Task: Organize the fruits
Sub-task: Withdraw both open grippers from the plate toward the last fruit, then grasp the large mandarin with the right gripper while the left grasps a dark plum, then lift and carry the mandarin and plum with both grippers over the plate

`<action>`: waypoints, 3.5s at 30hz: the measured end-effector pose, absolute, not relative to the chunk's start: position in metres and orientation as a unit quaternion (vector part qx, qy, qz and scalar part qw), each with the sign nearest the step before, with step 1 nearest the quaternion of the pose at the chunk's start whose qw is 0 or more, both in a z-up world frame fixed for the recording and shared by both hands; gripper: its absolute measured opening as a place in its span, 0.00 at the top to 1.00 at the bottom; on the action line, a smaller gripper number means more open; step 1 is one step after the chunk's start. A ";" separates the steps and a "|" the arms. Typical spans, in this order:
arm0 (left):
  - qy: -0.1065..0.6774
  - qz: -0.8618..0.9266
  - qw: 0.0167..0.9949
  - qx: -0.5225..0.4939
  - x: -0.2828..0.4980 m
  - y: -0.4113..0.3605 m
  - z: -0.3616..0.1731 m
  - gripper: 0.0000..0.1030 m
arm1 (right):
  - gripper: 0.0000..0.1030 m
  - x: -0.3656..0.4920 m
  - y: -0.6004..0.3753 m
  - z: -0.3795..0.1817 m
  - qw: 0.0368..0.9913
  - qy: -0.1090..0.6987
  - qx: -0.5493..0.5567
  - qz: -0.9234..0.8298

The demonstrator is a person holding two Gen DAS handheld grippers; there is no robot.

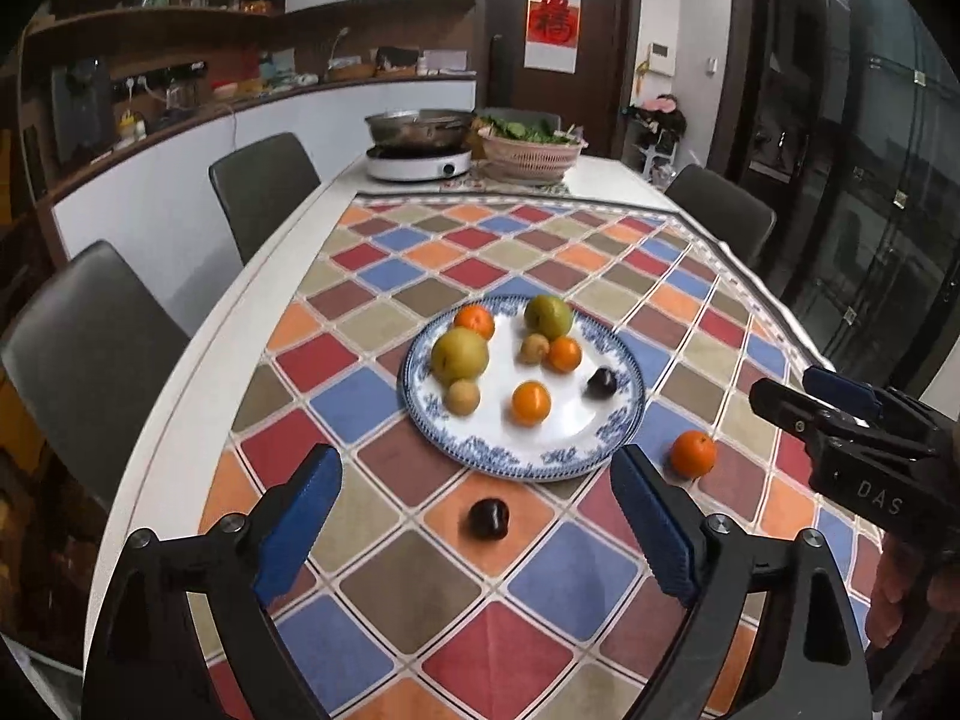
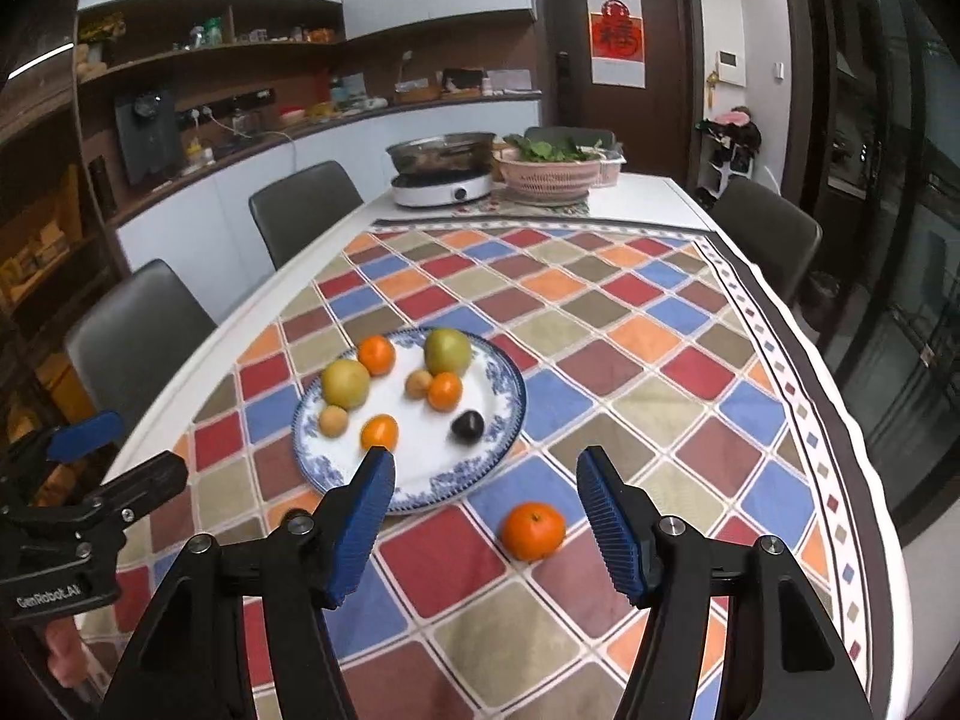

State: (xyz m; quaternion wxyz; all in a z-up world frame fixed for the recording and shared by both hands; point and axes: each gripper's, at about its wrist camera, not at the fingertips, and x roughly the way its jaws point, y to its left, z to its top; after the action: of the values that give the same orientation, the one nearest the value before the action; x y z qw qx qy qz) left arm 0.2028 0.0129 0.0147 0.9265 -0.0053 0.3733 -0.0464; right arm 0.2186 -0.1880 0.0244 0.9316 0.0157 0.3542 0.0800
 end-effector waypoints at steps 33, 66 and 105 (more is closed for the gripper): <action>0.472 -0.047 0.881 -0.007 0.245 0.001 -0.095 0.49 | 0.45 0.263 -0.201 -0.081 0.889 0.453 0.032 0.065; 0.427 -0.096 0.899 -0.014 0.223 -0.002 -0.056 0.74 | 0.59 0.240 -0.186 -0.052 0.899 0.422 0.032 0.112; 0.320 -0.149 0.936 -0.001 0.220 -0.012 0.041 0.74 | 0.58 0.218 -0.172 0.047 0.933 0.308 0.032 0.182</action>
State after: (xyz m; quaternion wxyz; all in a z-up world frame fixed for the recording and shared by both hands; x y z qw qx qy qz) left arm 0.2200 -0.0120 0.0410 0.9357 -0.0014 0.3199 -0.1490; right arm 0.2181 -0.1718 0.0473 0.9334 0.0323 0.3078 0.1816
